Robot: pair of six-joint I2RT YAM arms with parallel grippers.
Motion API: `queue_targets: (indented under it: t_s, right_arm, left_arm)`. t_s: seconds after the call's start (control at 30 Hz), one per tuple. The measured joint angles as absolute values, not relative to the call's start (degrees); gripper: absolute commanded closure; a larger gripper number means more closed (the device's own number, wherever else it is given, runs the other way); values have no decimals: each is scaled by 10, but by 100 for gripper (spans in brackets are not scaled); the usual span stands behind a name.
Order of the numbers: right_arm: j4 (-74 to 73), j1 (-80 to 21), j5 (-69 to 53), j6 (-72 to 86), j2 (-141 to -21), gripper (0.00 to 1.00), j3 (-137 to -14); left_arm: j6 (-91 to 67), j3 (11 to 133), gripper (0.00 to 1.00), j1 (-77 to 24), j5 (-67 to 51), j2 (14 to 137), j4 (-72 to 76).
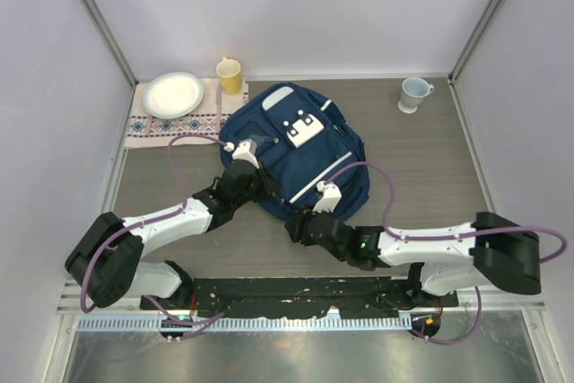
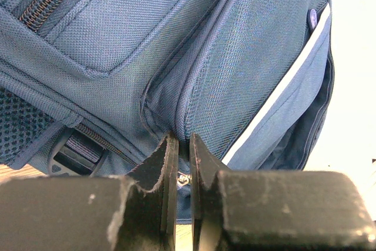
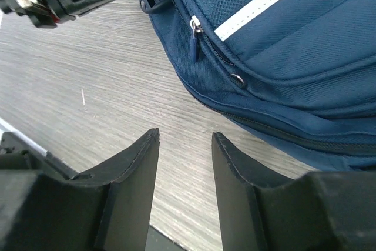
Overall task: Pack the student bag
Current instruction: Zip the student bag at the center of the board.
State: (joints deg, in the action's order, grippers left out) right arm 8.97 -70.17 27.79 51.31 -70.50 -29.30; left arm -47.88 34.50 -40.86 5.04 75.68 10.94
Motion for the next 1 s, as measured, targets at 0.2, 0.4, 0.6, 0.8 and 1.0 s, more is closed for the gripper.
queue_targets:
  t_s: [0.2, 0.4, 0.6, 0.8, 1.0]
  right_arm:
    - [142, -733, 341, 523, -808, 57, -333]
    - [192, -738, 386, 524, -830, 59, -346]
    - [173, -738, 416, 527, -864, 61, -391]
    - [134, -721, 418, 535, -881, 64, -412]
    - [116, -700, 410, 549, -897, 64, -413]
  left_arm:
    - [-479, 345, 94, -409, 50, 757, 109]
    - [-480, 345, 94, -409, 50, 756, 109]
    - [-480, 345, 94, -409, 50, 756, 109]
    - [-481, 344, 94, -408, 50, 752, 109]
    - [-481, 343, 94, -408, 49, 749, 109]
